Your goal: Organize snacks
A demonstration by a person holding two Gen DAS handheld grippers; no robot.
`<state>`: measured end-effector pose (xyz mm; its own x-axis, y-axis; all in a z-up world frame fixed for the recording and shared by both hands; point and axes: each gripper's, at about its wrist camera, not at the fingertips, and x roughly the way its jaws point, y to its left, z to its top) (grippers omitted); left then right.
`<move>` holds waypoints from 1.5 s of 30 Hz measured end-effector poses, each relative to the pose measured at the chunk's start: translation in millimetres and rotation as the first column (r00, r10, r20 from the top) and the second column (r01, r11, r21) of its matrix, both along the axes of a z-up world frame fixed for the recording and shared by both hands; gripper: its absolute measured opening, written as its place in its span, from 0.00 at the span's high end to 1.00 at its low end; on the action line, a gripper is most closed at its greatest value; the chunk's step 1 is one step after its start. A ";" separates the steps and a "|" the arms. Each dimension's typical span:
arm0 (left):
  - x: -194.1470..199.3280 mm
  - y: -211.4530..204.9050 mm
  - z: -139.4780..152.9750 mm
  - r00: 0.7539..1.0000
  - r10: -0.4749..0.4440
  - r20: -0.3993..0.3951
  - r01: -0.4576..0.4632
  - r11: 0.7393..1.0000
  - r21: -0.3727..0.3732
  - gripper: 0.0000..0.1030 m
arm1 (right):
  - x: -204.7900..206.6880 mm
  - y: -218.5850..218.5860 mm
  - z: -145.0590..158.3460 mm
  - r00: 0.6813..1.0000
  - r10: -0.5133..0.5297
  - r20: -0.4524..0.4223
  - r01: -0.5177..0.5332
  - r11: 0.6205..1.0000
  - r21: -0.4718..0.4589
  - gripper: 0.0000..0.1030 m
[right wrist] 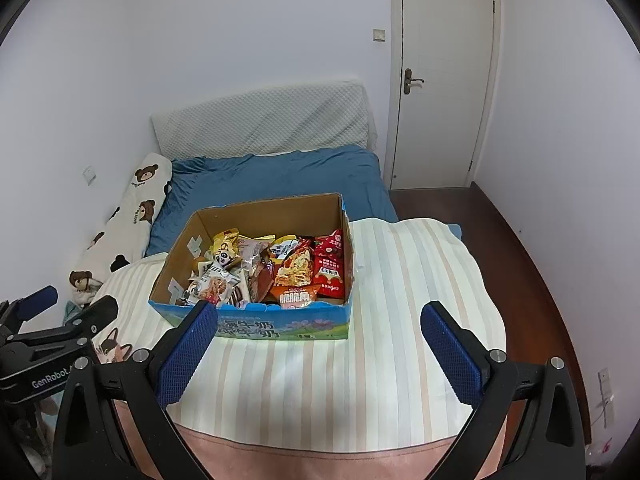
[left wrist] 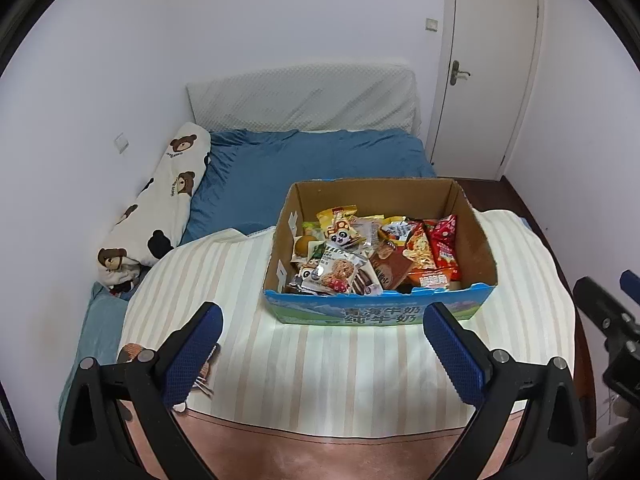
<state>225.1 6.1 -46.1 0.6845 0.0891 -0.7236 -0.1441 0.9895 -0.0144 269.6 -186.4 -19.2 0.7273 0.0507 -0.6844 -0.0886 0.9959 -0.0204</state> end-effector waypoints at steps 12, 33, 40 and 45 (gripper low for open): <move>8.0 0.6 0.9 1.000 0.000 -0.002 0.000 1.000 0.001 0.00 | 7.0 2.7 2.1 1.000 0.006 -0.001 -0.006 1.000 -0.003 0.00; 5.1 1.2 9.8 1.000 0.002 0.016 -0.002 1.000 -0.001 0.00 | 0.6 -1.0 7.0 1.000 0.000 -0.004 0.000 1.000 0.016 0.00; 2.5 -0.9 14.4 1.000 -0.008 0.027 0.008 1.000 0.000 0.00 | -0.4 -1.1 6.4 1.000 0.001 -0.007 -0.001 1.000 0.016 0.00; 1.4 -1.4 16.8 0.999 -0.012 0.034 0.012 1.000 0.003 0.00 | -1.4 -0.1 6.3 1.000 -0.002 -0.006 0.002 1.000 0.012 0.00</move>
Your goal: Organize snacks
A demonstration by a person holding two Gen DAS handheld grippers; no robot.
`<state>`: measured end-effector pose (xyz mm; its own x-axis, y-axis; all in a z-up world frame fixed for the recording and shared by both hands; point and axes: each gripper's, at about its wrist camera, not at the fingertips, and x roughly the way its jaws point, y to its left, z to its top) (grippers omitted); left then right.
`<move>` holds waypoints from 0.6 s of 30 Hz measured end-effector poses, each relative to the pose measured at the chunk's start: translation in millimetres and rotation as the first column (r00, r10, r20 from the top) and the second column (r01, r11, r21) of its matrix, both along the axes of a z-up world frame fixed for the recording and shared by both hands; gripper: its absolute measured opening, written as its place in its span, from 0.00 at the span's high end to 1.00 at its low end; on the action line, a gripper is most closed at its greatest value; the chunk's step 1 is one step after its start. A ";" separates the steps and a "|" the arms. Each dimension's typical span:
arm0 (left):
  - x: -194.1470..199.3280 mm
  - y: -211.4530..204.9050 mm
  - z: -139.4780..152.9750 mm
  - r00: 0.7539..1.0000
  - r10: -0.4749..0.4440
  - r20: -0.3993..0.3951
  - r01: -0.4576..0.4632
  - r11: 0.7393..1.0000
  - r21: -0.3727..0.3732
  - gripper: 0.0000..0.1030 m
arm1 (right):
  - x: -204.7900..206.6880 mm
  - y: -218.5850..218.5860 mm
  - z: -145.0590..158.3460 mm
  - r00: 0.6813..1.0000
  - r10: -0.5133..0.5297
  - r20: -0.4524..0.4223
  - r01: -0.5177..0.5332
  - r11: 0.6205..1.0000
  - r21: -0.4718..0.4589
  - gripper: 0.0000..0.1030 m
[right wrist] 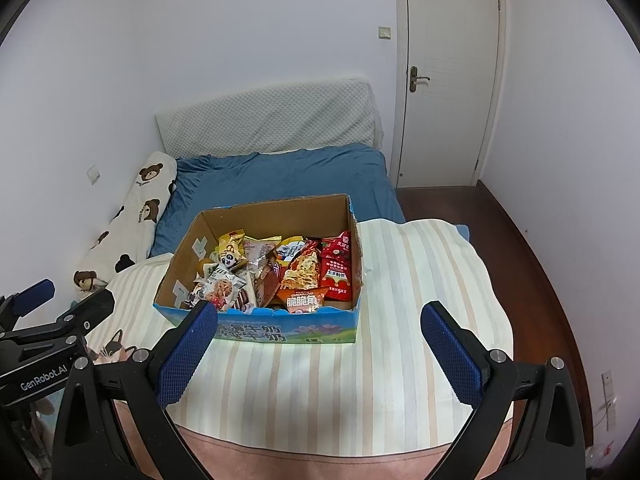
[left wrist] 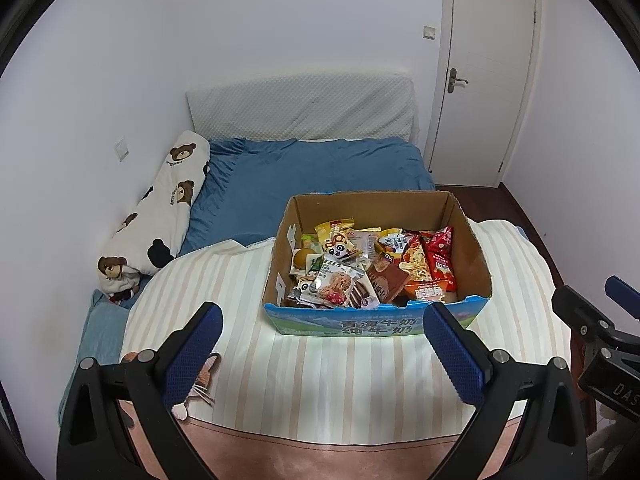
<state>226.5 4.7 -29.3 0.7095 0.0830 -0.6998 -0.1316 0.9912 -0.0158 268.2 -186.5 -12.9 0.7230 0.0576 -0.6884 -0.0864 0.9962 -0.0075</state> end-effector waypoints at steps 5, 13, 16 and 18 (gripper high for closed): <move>-0.5 -1.4 1.1 1.000 -0.004 0.004 0.004 1.000 0.004 0.00 | -1.1 0.7 -0.1 1.000 0.000 0.001 0.000 1.000 -0.001 0.00; -1.4 -2.5 1.2 1.000 -0.006 0.008 0.006 1.000 0.002 0.00 | -4.3 3.2 0.2 1.000 -0.004 0.000 0.004 1.000 0.001 0.00; -4.2 -2.8 2.7 1.000 -0.009 0.012 0.009 1.000 0.005 0.00 | -7.2 3.3 1.2 1.000 -0.011 0.004 0.011 1.000 0.004 0.00; -4.5 -3.3 3.3 1.000 -0.007 0.016 0.007 1.000 0.008 0.00 | -8.6 3.4 2.1 1.000 -0.013 0.007 0.013 1.000 0.001 0.00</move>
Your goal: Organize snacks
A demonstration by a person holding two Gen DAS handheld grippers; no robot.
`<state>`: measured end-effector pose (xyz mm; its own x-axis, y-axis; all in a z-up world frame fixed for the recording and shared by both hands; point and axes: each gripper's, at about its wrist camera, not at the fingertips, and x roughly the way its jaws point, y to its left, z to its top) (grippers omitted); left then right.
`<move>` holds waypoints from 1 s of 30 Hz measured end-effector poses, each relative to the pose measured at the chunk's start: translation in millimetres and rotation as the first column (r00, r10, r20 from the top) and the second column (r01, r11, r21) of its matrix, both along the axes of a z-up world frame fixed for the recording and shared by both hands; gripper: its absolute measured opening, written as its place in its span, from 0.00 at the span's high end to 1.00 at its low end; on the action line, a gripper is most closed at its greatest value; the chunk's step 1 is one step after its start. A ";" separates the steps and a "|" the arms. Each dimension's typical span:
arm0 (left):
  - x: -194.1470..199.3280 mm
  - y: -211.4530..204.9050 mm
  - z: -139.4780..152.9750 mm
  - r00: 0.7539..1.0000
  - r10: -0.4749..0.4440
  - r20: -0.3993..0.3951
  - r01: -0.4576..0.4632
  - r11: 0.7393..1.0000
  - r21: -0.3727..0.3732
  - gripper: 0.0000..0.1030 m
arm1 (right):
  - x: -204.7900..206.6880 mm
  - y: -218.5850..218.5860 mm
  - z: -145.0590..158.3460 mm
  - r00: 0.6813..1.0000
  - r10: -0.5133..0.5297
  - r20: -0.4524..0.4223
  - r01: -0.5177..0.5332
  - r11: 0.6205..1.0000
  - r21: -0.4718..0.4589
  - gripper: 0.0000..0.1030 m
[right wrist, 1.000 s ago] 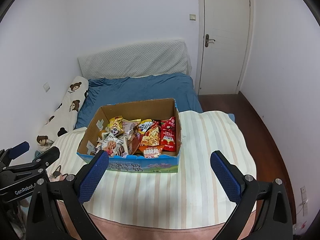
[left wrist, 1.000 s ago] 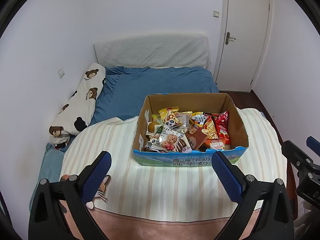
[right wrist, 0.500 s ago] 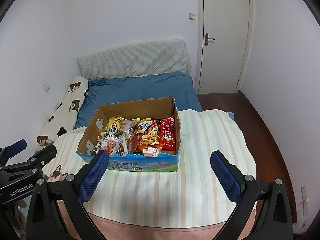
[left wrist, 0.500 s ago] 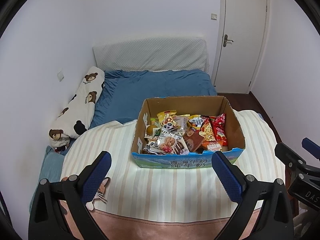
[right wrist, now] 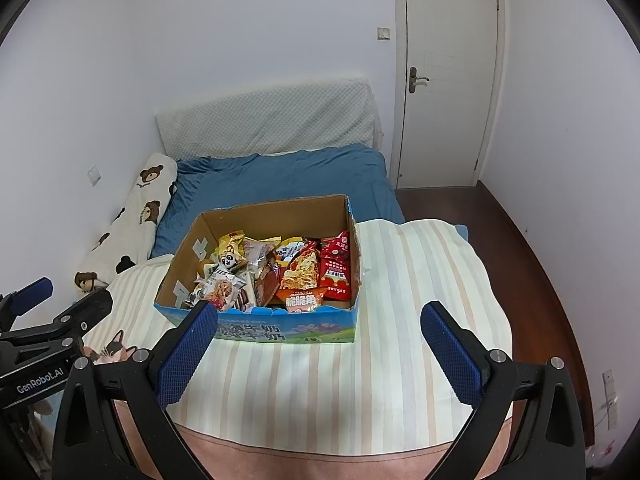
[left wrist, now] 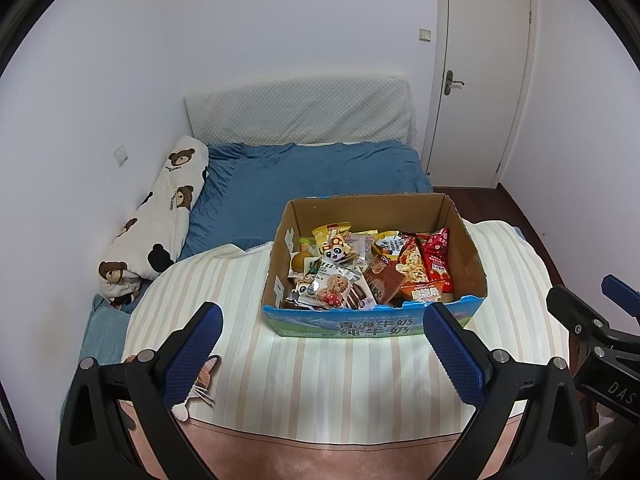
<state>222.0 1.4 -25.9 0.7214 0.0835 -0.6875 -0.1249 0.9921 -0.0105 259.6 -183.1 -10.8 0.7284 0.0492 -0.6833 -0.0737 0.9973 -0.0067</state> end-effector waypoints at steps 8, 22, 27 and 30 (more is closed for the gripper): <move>-2.5 -1.1 4.1 1.000 -0.009 0.005 0.009 1.000 0.004 0.00 | -4.0 0.9 2.8 1.000 -0.007 0.006 0.007 1.000 0.002 0.00; -5.5 -0.9 6.9 1.000 -0.021 0.009 0.021 1.000 0.000 0.00 | -8.1 -2.8 4.8 1.000 -0.016 0.003 0.016 1.000 0.007 0.00; -7.2 -0.2 7.3 1.000 -0.021 0.017 0.021 1.000 -0.002 0.00 | -7.1 -4.0 5.6 1.000 -0.016 0.008 0.016 1.000 0.005 0.00; -6.9 -1.7 7.9 1.000 -0.024 0.018 0.024 1.000 -0.004 0.00 | -7.2 -5.0 7.1 1.000 -0.017 0.012 0.017 1.000 0.006 0.00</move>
